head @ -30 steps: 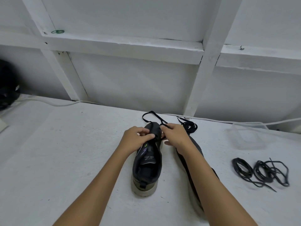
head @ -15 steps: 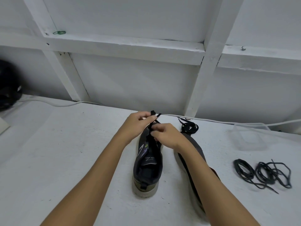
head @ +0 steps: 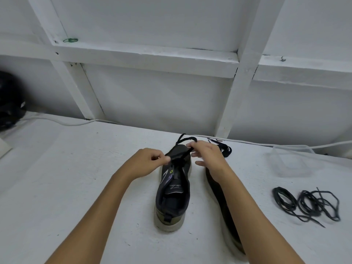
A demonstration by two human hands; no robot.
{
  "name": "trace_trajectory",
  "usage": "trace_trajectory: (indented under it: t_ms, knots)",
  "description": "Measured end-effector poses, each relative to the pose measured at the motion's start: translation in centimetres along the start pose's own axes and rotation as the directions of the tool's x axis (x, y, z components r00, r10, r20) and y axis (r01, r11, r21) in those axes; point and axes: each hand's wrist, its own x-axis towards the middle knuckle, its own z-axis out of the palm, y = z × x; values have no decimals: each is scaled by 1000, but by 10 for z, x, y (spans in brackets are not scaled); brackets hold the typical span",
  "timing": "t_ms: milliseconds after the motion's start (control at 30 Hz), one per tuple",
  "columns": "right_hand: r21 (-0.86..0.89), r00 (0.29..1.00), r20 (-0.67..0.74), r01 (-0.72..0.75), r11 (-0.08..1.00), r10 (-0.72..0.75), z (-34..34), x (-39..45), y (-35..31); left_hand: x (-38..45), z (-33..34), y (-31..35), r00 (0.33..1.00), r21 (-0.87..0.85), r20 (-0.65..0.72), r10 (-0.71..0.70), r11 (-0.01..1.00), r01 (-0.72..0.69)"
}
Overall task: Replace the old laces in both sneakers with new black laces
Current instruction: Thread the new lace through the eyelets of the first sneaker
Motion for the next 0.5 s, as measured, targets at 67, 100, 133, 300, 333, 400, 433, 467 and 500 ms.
trace_trajectory:
  t_ms: [67,100,133,300,333,400,433,467,500]
  knots:
    - [158,993,-74,-78,984,91,-11,2,-4,-8,-7,-13,1000,14,3,-26,1000,26]
    - [173,984,-122,-109,979,131,-17,3,-7,-12,-11,-20,999,19,-12,-47,999,48]
    - [160,970,-175,-141,977,169,-24,2,-9,-16,-15,-27,997,22,-31,-69,997,70]
    - [307,953,-74,-260,915,295,-61,-11,-3,-38,-26,-54,975,17,-133,-176,984,179]
    - [433,956,-11,-259,864,292,-69,-14,-1,-41,-28,-58,967,9,-163,-195,980,199]
    - [624,969,4,-194,757,246,-83,-18,2,-46,-29,-64,953,-17,-200,-228,973,230]
    - [676,971,-29,-155,720,236,-89,-19,4,-48,-29,-67,949,-23,-204,-241,970,242]
    - [690,969,-60,-133,711,239,-94,-20,4,-50,-28,-70,947,-20,-203,-250,968,252]
    - [622,960,-109,-136,772,257,-98,-22,6,-50,-27,-72,945,-12,-202,-257,966,260]
